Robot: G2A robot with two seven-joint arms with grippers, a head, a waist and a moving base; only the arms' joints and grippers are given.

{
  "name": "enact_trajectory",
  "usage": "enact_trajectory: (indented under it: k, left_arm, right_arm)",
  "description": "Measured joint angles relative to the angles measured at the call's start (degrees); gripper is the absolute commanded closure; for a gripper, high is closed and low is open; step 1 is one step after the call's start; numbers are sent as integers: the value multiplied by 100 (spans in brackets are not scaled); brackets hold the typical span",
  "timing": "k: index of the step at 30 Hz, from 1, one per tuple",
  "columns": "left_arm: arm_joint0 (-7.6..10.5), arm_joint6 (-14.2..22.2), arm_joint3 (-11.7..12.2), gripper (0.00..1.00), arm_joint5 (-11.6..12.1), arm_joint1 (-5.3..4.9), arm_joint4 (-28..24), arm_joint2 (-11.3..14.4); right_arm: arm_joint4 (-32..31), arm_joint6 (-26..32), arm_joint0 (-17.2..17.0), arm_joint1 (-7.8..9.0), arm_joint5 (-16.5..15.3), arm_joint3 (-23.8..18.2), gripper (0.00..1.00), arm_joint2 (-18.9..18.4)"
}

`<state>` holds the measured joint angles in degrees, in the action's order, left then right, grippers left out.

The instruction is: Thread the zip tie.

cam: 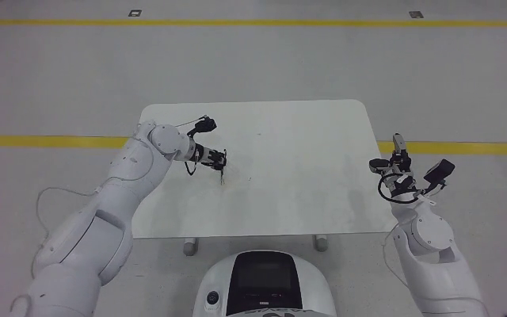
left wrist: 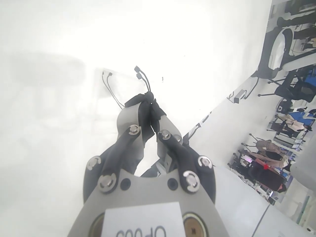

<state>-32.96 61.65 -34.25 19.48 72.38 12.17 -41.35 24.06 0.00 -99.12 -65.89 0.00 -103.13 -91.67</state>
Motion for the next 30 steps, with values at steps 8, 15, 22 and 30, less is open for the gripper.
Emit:
enact_trajectory:
  k: [8,15,22,30]
  left_arm:
    - [8,-3,30,100,0,7,-2,5]
    - [-135,-249,-308,100,0,-106,126,-36]
    - [-574,-88,-1223,100,0,-536,-171,-450]
    - [-1144,312,-2174,100,0,-1067,-525,-1050]
  right_arm:
    - [0,0,0,0,0,0,0,0]
    - [0,0,0,0,0,0,0,0]
    - [0,0,0,0,0,0,0,0]
    - [0,0,0,0,0,0,0,0]
